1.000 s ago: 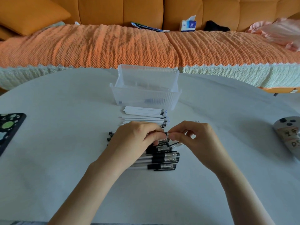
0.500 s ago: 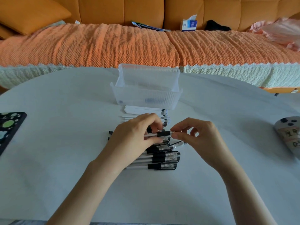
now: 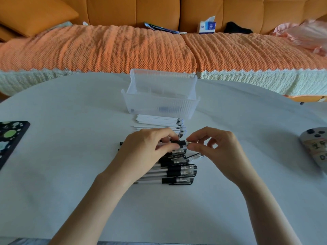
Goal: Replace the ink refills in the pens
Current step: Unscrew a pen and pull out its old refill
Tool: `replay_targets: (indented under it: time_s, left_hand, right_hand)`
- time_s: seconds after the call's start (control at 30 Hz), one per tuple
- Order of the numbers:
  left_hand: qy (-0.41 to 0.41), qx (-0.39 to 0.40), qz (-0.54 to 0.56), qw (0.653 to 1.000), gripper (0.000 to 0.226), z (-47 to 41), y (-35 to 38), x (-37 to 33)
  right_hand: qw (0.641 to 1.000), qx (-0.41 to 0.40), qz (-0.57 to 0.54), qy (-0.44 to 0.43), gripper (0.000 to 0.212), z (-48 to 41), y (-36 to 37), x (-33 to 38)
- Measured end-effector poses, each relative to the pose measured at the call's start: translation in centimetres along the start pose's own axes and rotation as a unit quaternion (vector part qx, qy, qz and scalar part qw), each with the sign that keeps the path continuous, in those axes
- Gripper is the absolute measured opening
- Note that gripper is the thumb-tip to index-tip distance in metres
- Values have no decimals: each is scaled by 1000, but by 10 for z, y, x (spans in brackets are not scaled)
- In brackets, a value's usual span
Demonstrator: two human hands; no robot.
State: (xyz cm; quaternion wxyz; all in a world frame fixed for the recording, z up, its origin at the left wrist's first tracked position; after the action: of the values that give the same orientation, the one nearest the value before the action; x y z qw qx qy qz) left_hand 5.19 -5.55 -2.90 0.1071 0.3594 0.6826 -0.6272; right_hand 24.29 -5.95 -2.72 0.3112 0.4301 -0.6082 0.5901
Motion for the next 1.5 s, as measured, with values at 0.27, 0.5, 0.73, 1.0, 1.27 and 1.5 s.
replay_targets:
  time_s: [0.27, 0.5, 0.73, 1.0, 1.27, 1.5]
  left_hand:
    - [2, -2, -12, 1000, 28, -1, 2, 2]
    - [-6, 34, 36, 999, 5, -1, 0, -2]
    - [-16, 41, 27, 999, 17, -1, 1, 1]
    - [-33, 41, 4, 999, 17, -1, -3, 2]
    - [-49, 43, 3, 998, 8, -1, -10, 12]
    - [-47, 49, 22, 997, 9, -1, -6, 9]
  right_hand:
    - [1000, 5, 2, -9, 13, 0, 1, 1]
    - [1000, -13, 11, -9, 11, -2, 0, -1]
    - [1000, -11, 12, -14, 12, -1, 0, 0]
    - [999, -40, 28, -18, 12, -1, -8, -2]
    - [977, 8, 215, -2, 3, -1, -8, -22]
    - [968, 40, 247, -14, 8, -2, 1, -24]
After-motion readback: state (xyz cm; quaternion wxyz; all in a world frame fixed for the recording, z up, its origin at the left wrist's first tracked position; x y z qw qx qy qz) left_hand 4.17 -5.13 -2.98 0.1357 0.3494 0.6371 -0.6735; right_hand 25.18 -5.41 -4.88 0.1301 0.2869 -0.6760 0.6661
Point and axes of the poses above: each hand's wrist, its own z-axis away from the middle knuckle, its own y-axis out of the palm, x = y × z, the point moved 1 cm from there along -z, towards the middle knuckle, and after that the axes turned 2 degrees about -z, right-handed, at the moved point
